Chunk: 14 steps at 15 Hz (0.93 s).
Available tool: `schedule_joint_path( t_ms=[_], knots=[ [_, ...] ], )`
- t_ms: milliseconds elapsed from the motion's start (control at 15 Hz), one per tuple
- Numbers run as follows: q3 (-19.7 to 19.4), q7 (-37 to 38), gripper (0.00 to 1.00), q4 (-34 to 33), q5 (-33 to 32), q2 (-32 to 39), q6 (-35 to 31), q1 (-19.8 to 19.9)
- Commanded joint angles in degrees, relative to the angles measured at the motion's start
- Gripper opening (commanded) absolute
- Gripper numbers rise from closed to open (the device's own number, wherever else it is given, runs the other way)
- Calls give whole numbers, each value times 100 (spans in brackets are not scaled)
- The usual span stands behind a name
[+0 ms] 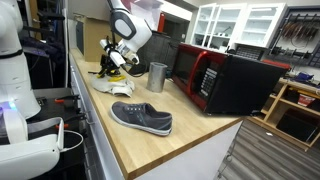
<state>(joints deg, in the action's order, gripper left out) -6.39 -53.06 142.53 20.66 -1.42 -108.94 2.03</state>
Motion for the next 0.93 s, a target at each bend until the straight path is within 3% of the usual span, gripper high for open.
schedule_joint_path(
  t_ms=[0,400,867],
  knots=[
    [42,-258,4,20,-54,-514,203,83],
    [-192,-925,4,-200,113,-1024,847,135],
    [-309,-249,4,-570,-336,-1462,555,301]
  ],
)
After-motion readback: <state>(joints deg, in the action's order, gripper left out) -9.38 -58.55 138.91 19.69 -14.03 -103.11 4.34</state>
